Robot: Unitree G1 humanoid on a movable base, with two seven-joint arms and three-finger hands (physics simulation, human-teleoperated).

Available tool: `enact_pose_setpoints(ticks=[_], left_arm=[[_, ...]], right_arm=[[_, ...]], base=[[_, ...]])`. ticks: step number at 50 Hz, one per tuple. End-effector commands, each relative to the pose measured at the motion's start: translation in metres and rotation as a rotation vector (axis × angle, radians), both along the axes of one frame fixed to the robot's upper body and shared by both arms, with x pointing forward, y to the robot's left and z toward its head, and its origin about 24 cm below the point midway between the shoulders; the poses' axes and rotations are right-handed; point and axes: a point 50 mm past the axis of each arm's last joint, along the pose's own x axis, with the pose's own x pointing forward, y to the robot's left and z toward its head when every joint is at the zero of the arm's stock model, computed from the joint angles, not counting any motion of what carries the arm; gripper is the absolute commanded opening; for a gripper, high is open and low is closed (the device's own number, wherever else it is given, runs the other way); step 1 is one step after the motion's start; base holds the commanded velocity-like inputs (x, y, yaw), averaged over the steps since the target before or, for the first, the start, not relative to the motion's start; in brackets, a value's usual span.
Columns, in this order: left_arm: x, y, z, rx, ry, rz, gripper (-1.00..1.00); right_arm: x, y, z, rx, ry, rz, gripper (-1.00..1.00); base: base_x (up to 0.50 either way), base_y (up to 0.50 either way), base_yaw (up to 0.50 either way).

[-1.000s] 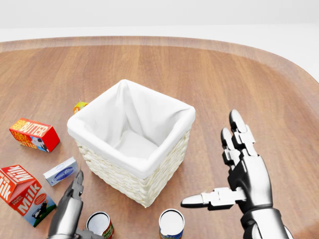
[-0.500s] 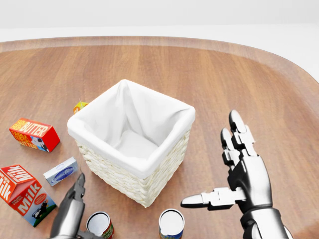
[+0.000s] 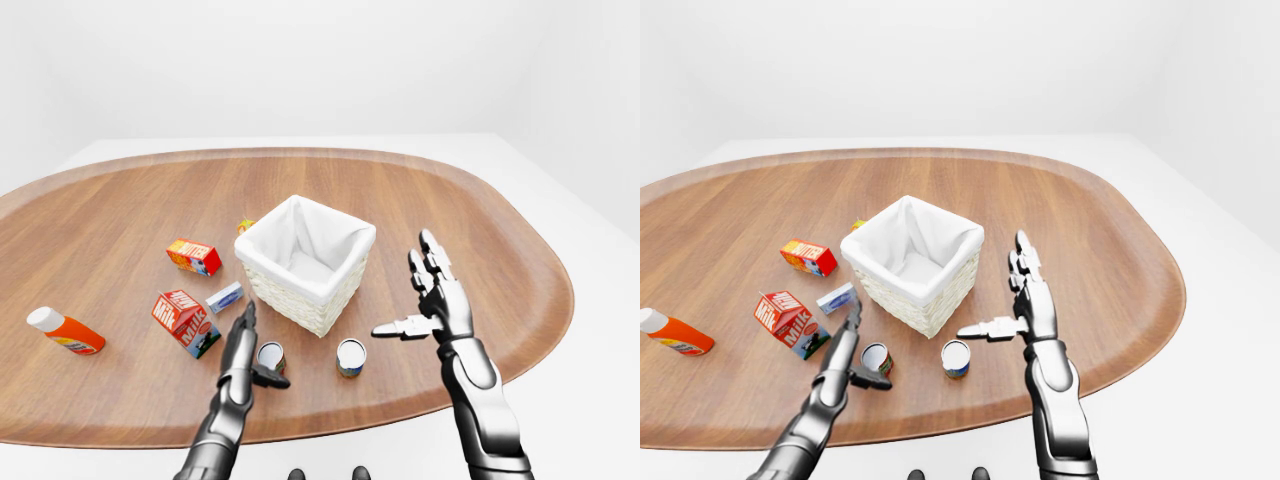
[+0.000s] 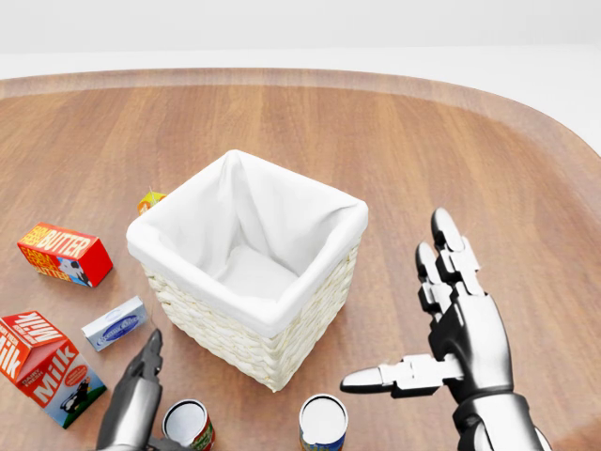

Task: Pick up the tomato sauce, and put it in the basket.

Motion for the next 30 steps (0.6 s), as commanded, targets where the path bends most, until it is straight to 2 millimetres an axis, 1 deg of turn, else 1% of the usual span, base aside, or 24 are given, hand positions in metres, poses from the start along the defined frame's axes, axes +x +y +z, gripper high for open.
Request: enact_pose_setpoints(ticks=[1,13,20,25,26,27,28,30], left_arm=[[-0.001,0.001,-0.005,0.014,0.022,0.010,1.00],[-0.002,0.002,-0.008,0.023,0.036,0.015,1.00],[-0.004,0.004,-0.016,0.049,0.070,0.032,1.00],[-0.004,0.003,-0.014,0.040,0.067,0.021,1.00],[-0.004,0.003,-0.014,0.036,0.066,0.018,0.65],[-0.005,0.003,-0.016,0.043,0.073,0.022,-0.10],[-0.005,0.003,-0.016,0.044,0.074,0.022,-1.00],[-0.004,0.003,-0.014,0.039,0.067,0.019,-1.00]], right_arm=[[0.000,0.000,0.000,0.000,0.000,0.000,1.00],[0.000,0.000,0.000,0.000,0.001,0.001,1.00],[0.000,0.000,-0.001,0.001,0.004,0.001,1.00],[0.000,0.000,-0.001,0.002,0.005,0.001,1.00],[0.000,0.000,-0.001,0.002,0.003,0.001,1.00],[0.000,0.000,0.000,0.001,0.002,0.001,1.00],[0.000,0.000,0.000,0.001,0.002,0.001,1.00],[-0.001,0.000,0.000,0.002,-0.002,0.001,1.00]], base=[[0.00,0.00,0.00],[0.00,0.00,0.00],[0.00,0.00,0.00],[0.00,0.00,0.00],[0.00,0.00,0.00],[0.00,0.00,0.00],[0.00,0.00,0.00],[0.00,0.00,0.00]])
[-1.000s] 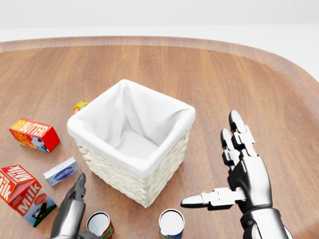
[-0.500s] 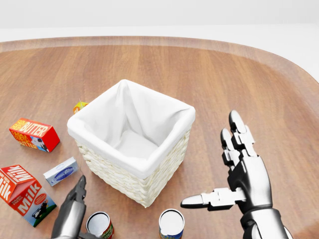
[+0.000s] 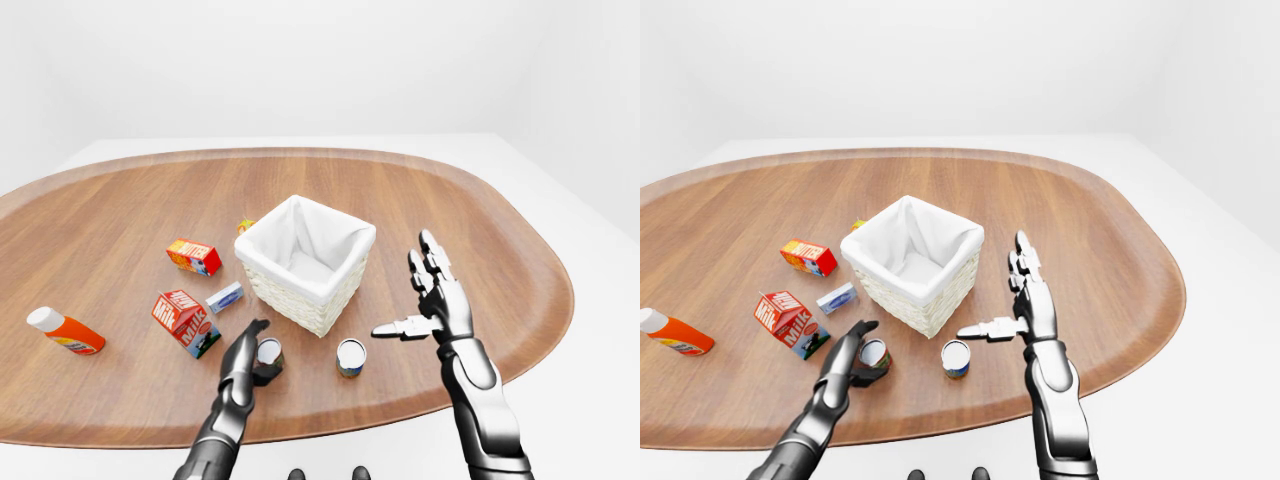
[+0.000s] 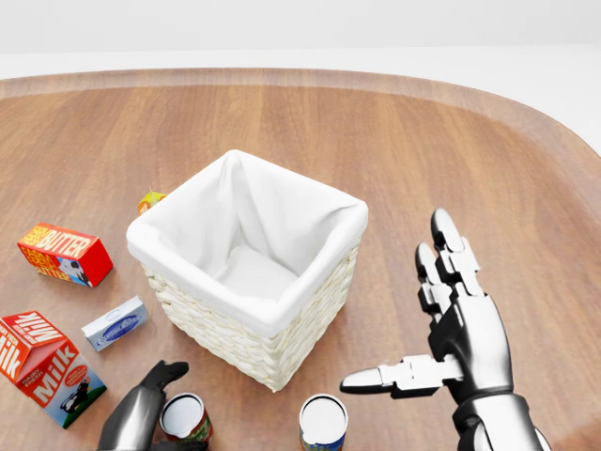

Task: Pick up the tomato sauce, and put it in the basket.

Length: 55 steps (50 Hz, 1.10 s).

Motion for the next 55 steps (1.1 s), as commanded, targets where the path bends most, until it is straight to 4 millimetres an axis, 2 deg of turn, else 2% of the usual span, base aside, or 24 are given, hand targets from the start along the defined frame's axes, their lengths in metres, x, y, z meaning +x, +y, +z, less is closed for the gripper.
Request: enact_pose_setpoints(ticks=[1,16,19,32,38,55], left_arm=[[-0.001,0.000,-0.002,0.006,0.008,0.000,-1.00],[-0.001,0.002,-0.001,-0.001,0.005,0.005,-1.00],[0.001,-0.001,0.009,-0.034,-0.037,-0.016,-1.00],[0.004,-0.001,0.028,-0.082,-0.113,-0.039,-1.00],[0.004,-0.005,0.047,-0.116,-0.185,-0.076,-1.00],[0.000,-0.006,0.070,-0.141,-0.265,-0.115,-1.00]], right_arm=[[0.000,0.000,0.001,0.000,-0.002,0.000,1.00],[0.001,0.000,0.000,0.001,0.000,-0.001,1.00],[0.001,-0.001,0.001,0.002,-0.002,-0.003,1.00],[0.002,-0.001,0.000,0.002,0.002,-0.004,1.00],[0.002,-0.001,-0.001,0.001,0.005,-0.003,1.00],[0.002,-0.001,-0.003,0.001,0.014,-0.003,1.00]], base=[[0.00,0.00,0.00],[0.00,0.00,0.00],[0.00,0.00,0.00],[0.00,0.00,0.00],[0.00,0.00,0.00],[0.00,0.00,0.00]])
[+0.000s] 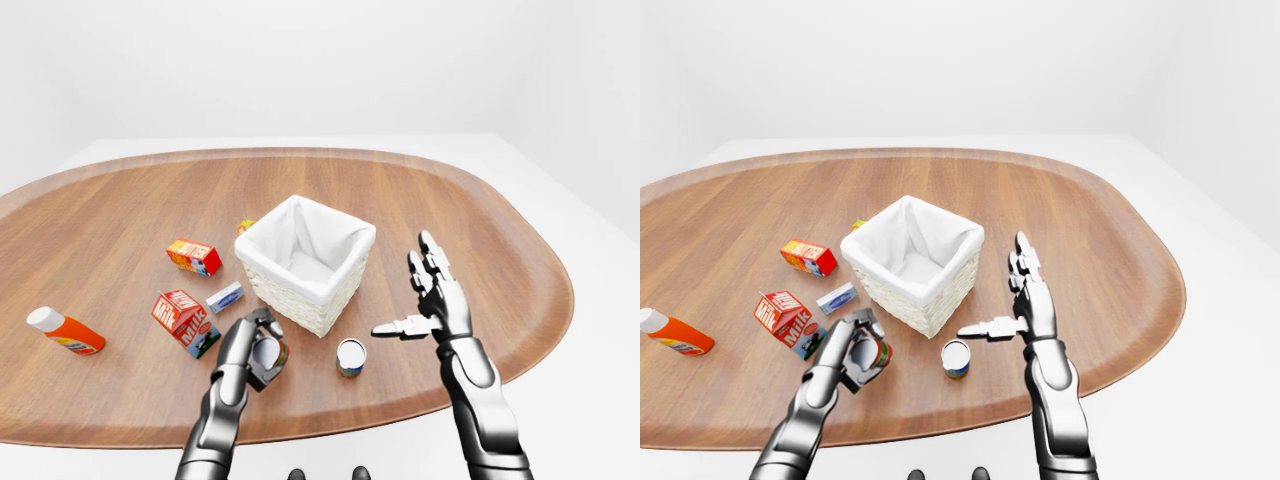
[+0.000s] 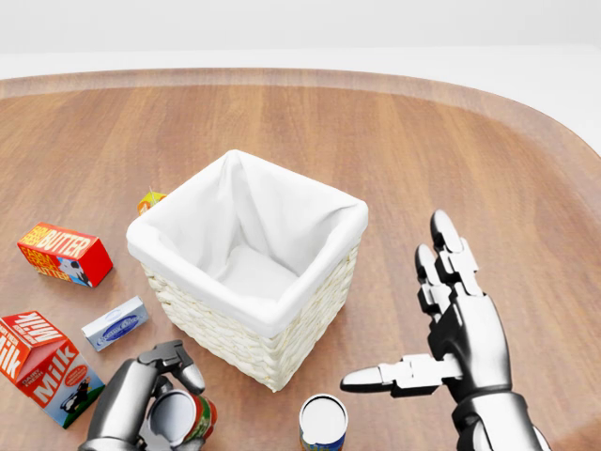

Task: Pick up the tomato sauce, and put it in the basket.

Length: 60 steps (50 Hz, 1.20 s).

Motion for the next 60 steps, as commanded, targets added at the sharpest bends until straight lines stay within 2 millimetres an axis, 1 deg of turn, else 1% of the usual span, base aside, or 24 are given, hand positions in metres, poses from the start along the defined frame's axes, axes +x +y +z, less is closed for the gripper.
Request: enact_pose_setpoints(ticks=[1,8,13,22,41,53,60], left_arm=[[-0.002,-0.001,0.021,-0.040,-0.084,-0.015,-1.00],[-0.004,-0.003,0.030,-0.048,-0.114,-0.032,-1.00],[-0.005,-0.004,0.044,-0.058,-0.162,-0.056,-1.00],[-0.008,-0.004,0.056,-0.052,-0.182,-0.058,-1.00],[-0.010,-0.004,0.070,-0.059,-0.206,-0.063,-1.00],[-0.012,-0.004,0.081,-0.061,-0.221,-0.069,-1.00],[-0.014,-0.004,0.091,-0.063,-0.237,-0.072,-1.00]], right_arm=[[0.000,0.000,-0.001,0.000,0.003,0.000,1.00],[-0.001,0.000,0.001,0.000,-0.006,-0.001,1.00],[0.000,0.000,-0.001,0.000,0.004,0.000,1.00],[0.001,0.000,-0.005,-0.001,0.020,0.000,1.00],[-0.001,-0.001,0.006,0.004,-0.024,-0.003,1.00],[0.000,-0.001,0.001,0.002,-0.005,-0.002,1.00],[0.000,0.000,0.001,0.001,-0.004,-0.001,1.00]], base=[[0.00,0.00,0.00],[0.00,0.00,0.00],[0.00,0.00,0.00],[0.00,0.00,0.00],[0.00,0.00,0.00],[0.00,0.00,0.00],[0.00,0.00,0.00]])
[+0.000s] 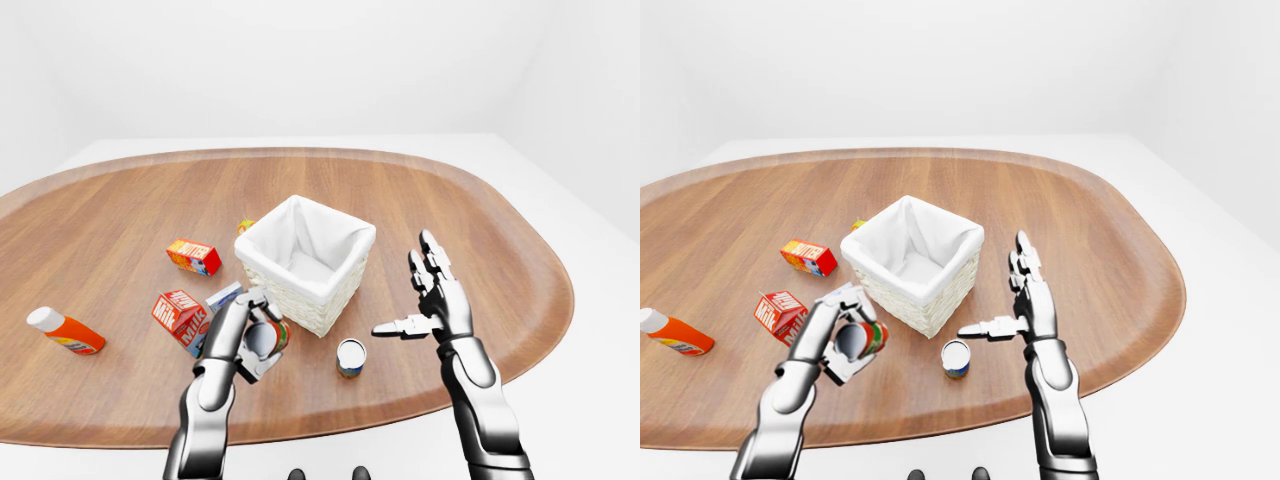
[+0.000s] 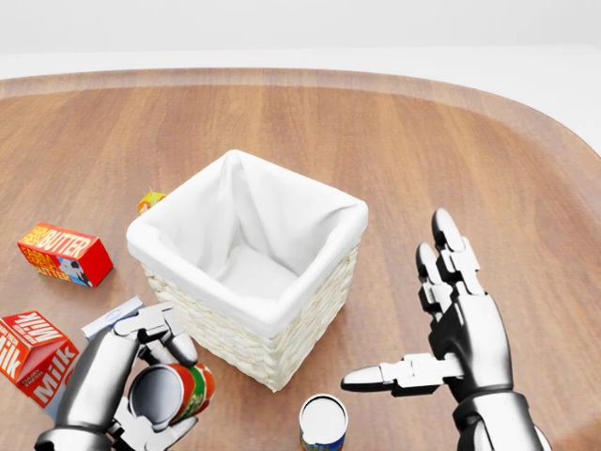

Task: Pick up the tomato sauce, and put it in the basket.

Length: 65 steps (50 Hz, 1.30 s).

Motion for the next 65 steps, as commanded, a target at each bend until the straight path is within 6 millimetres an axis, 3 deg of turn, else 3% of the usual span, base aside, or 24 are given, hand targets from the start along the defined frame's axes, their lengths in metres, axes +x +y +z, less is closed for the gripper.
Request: enact_pose_setpoints(ticks=[1,34,65], left_arm=[[-0.002,0.000,0.014,-0.037,-0.033,0.008,-1.00],[-0.006,-0.004,0.053,-0.024,-0.152,-0.052,-1.00],[-0.003,-0.009,0.077,-0.015,-0.244,-0.100,-1.00]], right_arm=[[0.000,0.000,-0.001,0.000,0.005,0.001,1.00],[0.000,0.001,-0.002,-0.003,0.010,0.001,1.00],[0.000,0.000,-0.002,-0.006,0.007,0.000,1.00]], base=[[0.00,0.00,0.00],[0.00,0.00,0.00],[0.00,0.00,0.00]])
